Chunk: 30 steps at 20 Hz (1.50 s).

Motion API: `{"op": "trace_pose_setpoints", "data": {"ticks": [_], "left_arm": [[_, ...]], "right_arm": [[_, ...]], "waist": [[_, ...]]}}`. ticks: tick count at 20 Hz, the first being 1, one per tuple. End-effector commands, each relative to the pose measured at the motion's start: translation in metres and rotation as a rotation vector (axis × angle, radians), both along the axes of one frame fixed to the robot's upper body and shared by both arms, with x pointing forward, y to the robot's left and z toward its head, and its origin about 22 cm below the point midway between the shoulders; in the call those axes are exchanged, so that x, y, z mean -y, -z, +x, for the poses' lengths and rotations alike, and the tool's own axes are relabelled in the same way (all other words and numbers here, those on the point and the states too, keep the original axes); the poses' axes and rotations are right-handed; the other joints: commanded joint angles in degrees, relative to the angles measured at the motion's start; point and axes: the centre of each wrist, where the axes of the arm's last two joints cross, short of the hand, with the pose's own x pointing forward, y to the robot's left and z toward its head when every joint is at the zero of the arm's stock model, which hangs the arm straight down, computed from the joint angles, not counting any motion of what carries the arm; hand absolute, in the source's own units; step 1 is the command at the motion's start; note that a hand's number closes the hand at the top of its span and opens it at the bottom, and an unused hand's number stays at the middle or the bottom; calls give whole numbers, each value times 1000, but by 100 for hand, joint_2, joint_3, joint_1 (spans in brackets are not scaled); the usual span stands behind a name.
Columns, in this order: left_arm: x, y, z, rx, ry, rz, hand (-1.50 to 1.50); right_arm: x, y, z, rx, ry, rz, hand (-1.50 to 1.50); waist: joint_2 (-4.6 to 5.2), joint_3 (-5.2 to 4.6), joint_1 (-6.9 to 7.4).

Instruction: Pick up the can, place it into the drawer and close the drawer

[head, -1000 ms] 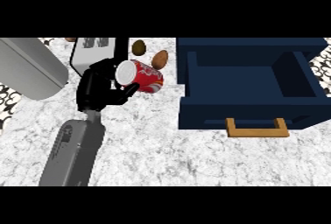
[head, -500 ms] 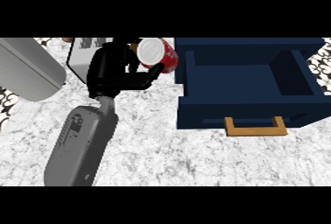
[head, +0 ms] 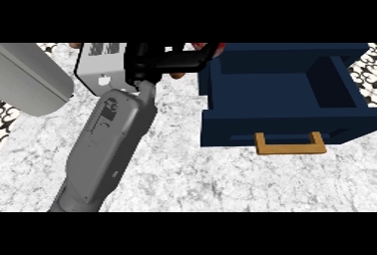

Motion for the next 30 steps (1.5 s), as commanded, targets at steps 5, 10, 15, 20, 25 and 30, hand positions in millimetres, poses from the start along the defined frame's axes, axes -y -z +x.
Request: {"op": "trace_pose_setpoints", "data": {"ticks": [5, 10, 15, 20, 25, 30], "left_arm": [[36, -23, 16, -3, -18, 45, 150], [63, -20, 12, 6, -16, 40, 150], [74, -31, 25, -8, -25, 52, 150], [83, -39, 34, -10, 9, 67, 150], [95, -37, 36, -31, -6, 76, 150], [99, -22, 34, -52, -24, 118, 150]], "right_arm": [[3, -3, 3, 3, -3, 4, -150], [3, 0, 16, 10, -15, -1, -150], [-10, -8, 3, 20, -22, 1, -150], [-1, -17, 12, 13, -11, 4, -150], [-6, -3, 25, 36, -39, 1, -150], [-2, -13, 18, 17, -48, -11, -150]], "waist": [[5, 1, -34], [18, 2, -103], [21, 2, -187], [36, 2, -182], [79, 9, -330], [60, 7, -340]]}}
